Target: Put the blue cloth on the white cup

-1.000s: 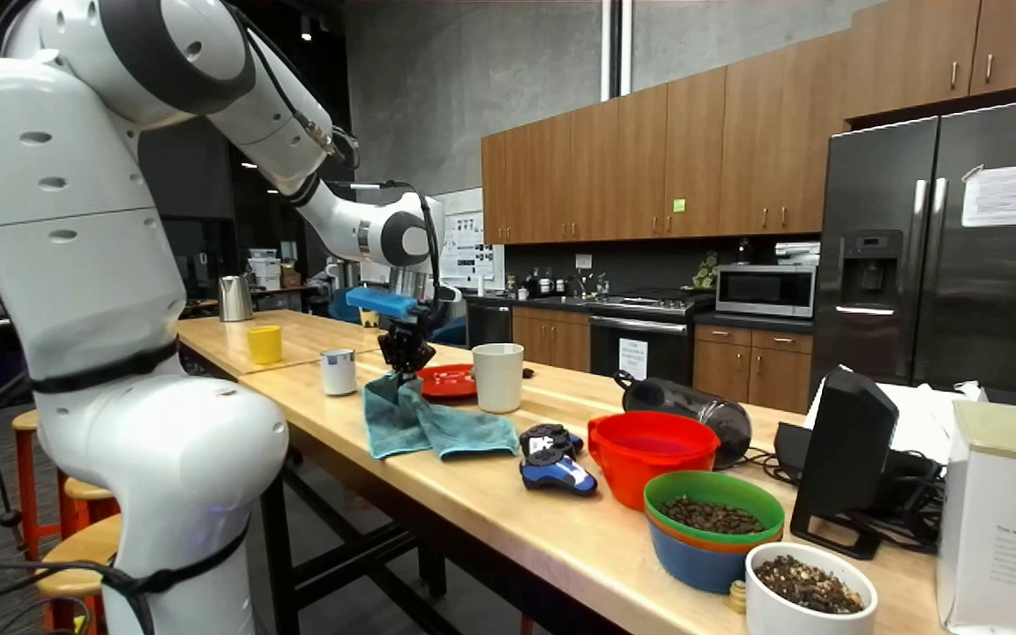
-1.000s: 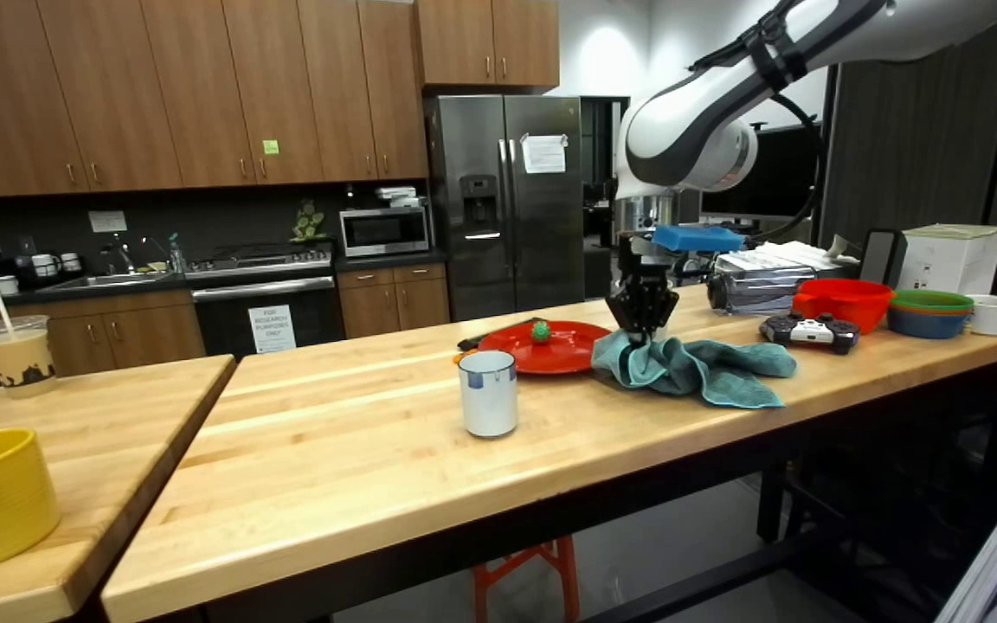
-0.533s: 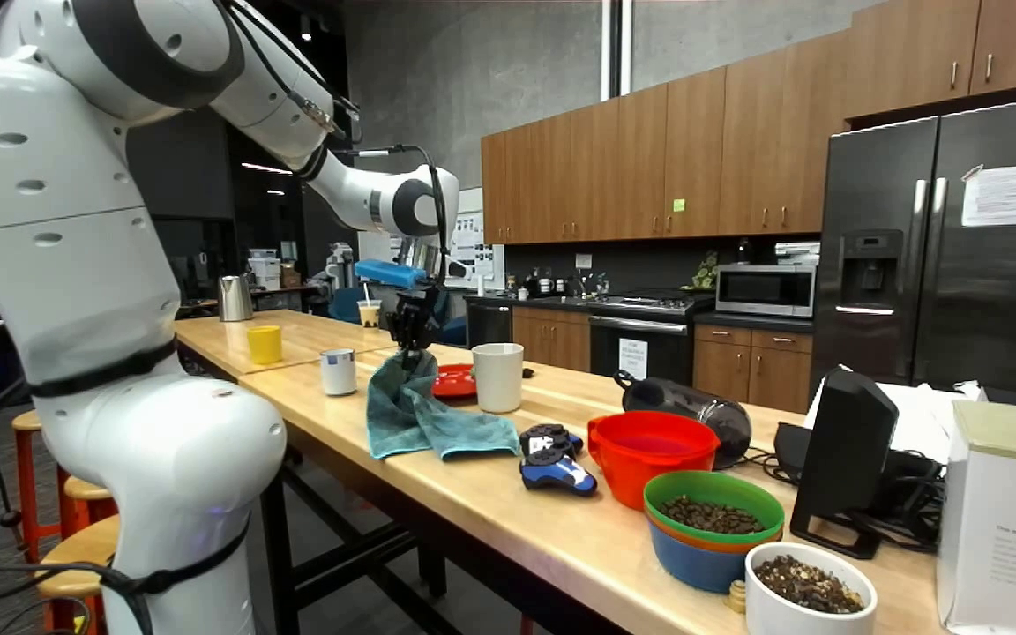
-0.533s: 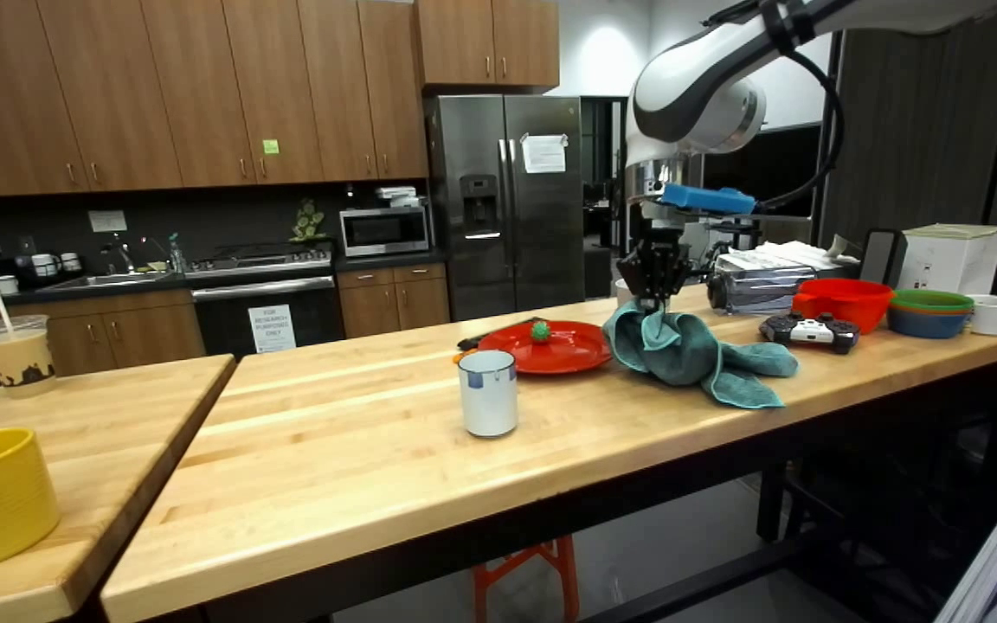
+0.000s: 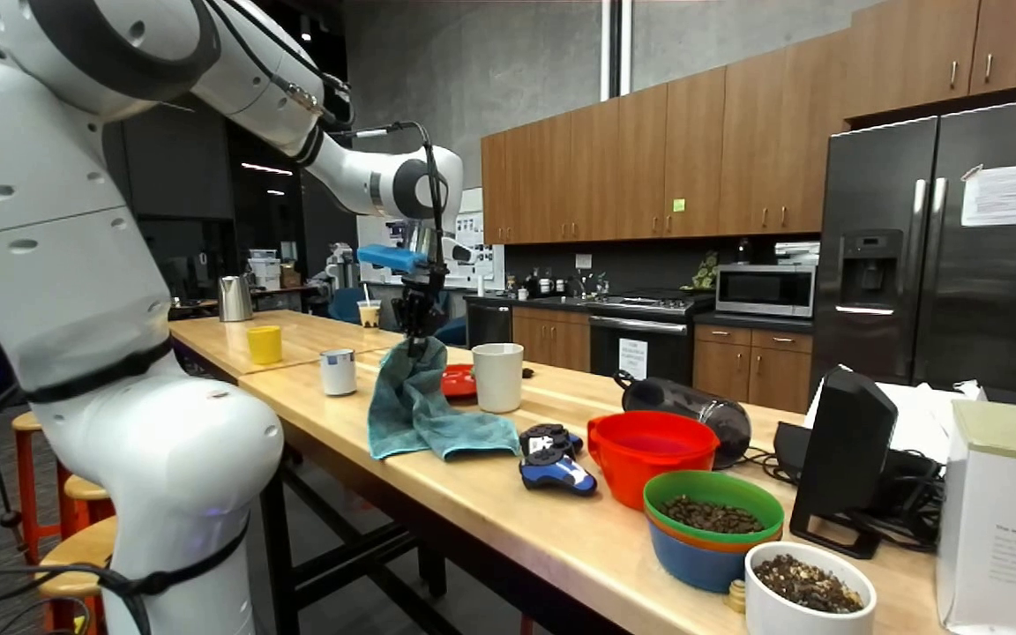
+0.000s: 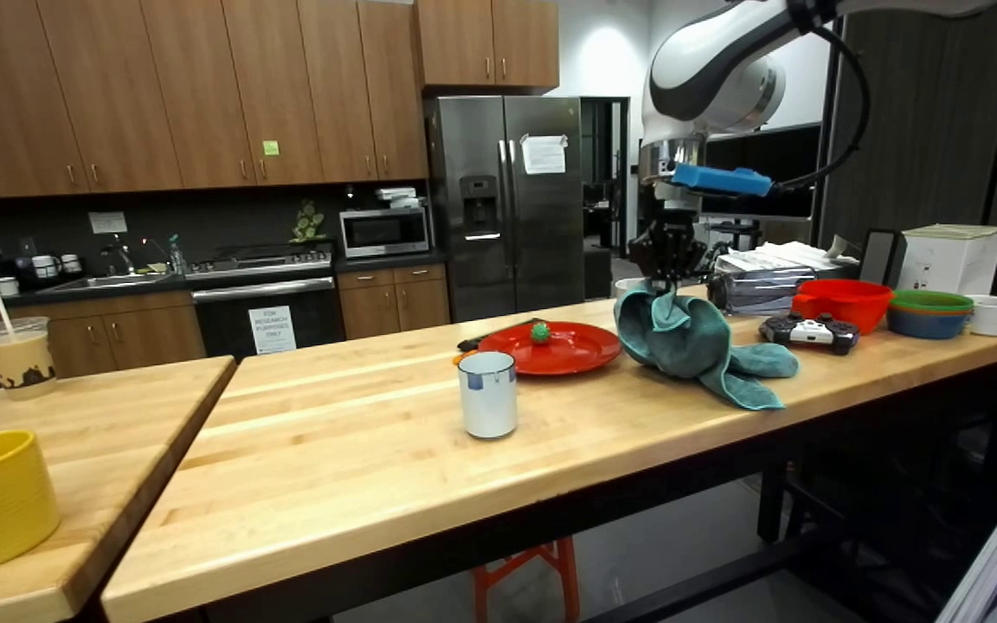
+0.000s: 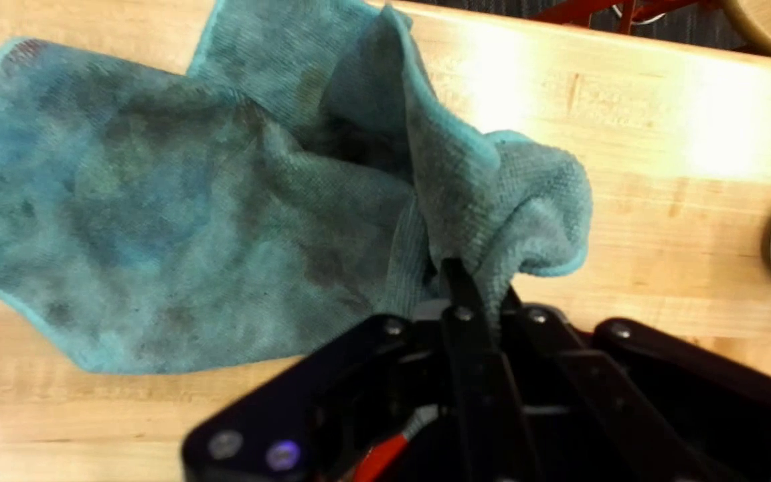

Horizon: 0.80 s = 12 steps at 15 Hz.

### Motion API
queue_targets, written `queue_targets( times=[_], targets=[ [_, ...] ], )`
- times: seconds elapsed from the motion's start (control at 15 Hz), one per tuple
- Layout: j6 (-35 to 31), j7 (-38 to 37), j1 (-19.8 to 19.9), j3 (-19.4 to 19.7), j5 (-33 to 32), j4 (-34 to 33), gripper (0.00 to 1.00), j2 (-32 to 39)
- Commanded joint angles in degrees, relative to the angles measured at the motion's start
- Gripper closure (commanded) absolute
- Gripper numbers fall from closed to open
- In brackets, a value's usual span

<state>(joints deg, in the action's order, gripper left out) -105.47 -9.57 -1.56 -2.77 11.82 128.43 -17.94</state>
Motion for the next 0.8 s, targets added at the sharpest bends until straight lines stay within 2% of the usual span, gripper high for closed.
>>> queue_targets(
  times=[0.0,0.6,0.73],
  targets=[
    [1.5,-0.7,-0.1,-0.3,-0.4,-0.1,0.98,-0.6],
    [2.1,-1.2,-0.1,-0.9,-1.1,-7.5,0.98,1.9],
    [1.7,-0.9,-0.4,-1.0,-0.8,-7.5,0.98,2.0]
  ],
)
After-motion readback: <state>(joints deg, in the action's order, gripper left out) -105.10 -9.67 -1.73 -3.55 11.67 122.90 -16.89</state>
